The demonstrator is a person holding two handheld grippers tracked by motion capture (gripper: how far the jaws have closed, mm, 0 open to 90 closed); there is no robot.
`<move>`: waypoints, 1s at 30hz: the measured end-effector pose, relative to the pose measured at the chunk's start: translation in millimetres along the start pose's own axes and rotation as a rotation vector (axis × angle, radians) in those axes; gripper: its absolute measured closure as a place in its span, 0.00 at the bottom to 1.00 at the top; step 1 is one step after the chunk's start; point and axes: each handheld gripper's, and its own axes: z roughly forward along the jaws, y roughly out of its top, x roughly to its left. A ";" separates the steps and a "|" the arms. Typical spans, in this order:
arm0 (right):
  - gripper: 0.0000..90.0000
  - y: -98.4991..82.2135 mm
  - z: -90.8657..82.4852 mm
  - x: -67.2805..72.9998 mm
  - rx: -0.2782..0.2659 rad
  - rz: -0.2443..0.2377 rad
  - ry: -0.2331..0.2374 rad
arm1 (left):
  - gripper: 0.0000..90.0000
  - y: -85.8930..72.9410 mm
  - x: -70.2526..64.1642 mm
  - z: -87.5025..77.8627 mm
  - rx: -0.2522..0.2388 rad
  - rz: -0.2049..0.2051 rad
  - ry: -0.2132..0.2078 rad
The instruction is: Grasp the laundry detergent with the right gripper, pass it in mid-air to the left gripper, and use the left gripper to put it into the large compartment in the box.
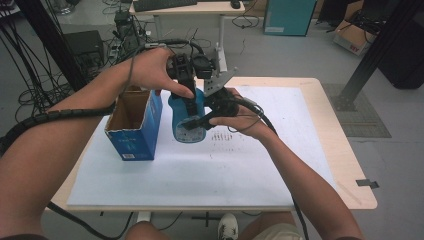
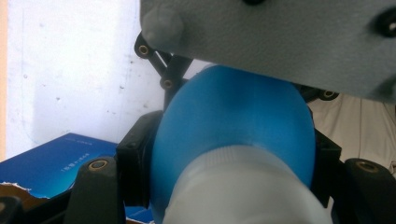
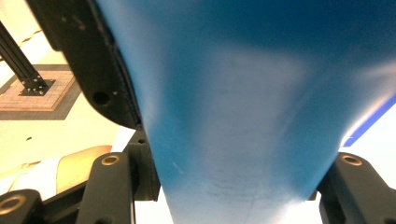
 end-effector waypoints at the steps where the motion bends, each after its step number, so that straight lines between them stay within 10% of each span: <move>1: 0.47 0.0 -0.3 0.8 0.004 0.009 0.004 | 0.40 -0.2 0.0 0.1 -0.001 -0.001 0.000; 30: 0.46 0.7 -0.6 0.9 -0.004 0.005 0.001 | 0.40 -0.8 -0.1 -2.3 0.004 -0.008 0.000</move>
